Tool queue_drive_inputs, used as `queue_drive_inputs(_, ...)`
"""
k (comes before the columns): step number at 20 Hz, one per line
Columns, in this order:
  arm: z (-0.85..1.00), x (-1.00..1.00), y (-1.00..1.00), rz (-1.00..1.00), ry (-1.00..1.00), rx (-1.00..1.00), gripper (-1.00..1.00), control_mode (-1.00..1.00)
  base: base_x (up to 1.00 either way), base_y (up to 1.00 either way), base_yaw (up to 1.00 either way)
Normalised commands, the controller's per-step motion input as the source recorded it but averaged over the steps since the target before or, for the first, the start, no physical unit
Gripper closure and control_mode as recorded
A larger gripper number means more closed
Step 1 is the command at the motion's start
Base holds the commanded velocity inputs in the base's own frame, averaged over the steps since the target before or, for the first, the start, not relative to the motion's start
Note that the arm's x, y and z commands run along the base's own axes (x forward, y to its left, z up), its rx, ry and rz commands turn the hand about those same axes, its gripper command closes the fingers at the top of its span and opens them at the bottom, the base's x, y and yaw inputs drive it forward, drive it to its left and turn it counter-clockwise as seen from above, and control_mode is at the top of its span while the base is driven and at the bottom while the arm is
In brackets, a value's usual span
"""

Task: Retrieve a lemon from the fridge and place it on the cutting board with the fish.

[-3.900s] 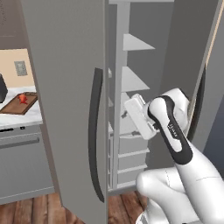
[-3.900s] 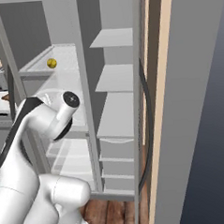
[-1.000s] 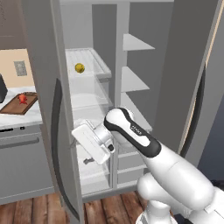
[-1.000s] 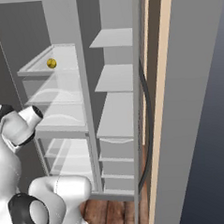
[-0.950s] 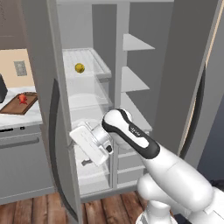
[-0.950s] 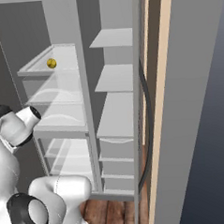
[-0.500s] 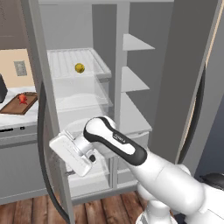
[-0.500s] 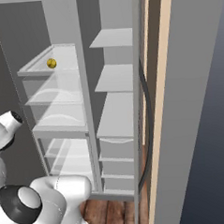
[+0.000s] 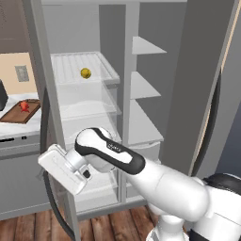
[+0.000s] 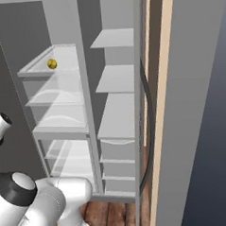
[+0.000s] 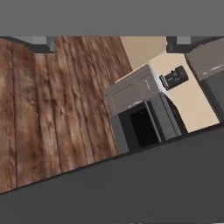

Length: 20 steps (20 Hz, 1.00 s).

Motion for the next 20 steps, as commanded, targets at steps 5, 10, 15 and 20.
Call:
queue_drive_inputs(5, 0.02, -0.89, -0.45, 0.00, -0.04, 0.02, -1.00, -1.00, 0.00, 0.00, 0.00)
queue_drive_inputs(10, 0.07, -0.65, -0.53, 0.00, -0.03, -0.10, -1.00, -1.00, 0.00, 0.00, 0.00)
queue_drive_inputs(15, 0.01, 0.02, -0.60, 0.00, -0.06, -0.30, -1.00, -1.00, 0.00, 0.00, 0.00)
queue_drive_inputs(20, 0.05, 0.27, -0.60, 0.00, -0.08, -0.35, -1.00, -1.00, 0.00, 0.00, 0.00)
